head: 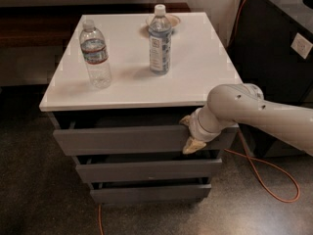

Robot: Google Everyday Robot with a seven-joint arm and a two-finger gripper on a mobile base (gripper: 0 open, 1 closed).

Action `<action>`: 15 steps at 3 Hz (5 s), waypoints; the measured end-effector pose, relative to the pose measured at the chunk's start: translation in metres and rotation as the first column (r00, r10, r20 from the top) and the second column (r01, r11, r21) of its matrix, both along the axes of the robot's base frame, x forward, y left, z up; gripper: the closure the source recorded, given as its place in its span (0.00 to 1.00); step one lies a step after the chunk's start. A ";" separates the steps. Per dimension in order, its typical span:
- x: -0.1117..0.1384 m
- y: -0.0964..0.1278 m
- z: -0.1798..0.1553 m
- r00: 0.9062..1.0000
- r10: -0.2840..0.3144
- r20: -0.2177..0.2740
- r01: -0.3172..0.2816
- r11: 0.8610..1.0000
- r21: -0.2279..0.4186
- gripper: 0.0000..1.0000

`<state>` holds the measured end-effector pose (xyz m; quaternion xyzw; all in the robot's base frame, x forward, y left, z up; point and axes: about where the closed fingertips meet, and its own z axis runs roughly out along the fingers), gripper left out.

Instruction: Place blue plastic bottle into top drawer

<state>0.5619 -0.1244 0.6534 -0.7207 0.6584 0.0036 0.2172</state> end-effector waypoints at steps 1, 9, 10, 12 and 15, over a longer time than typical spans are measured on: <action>-0.006 -0.005 0.004 0.998 -0.036 -0.055 0.037 0.999 0.016 0.61; -0.114 0.005 0.005 0.984 -0.120 -0.128 0.148 0.961 0.236 1.00; -0.114 0.004 0.006 0.984 -0.120 -0.128 0.148 0.961 0.236 1.00; -0.114 0.003 0.007 0.984 -0.120 -0.128 0.148 0.961 0.236 1.00; -0.114 0.002 0.007 0.984 -0.120 -0.128 0.148 0.960 0.236 0.62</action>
Offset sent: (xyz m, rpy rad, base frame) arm -0.0459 -0.0239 0.0121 0.1224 0.2391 -0.1257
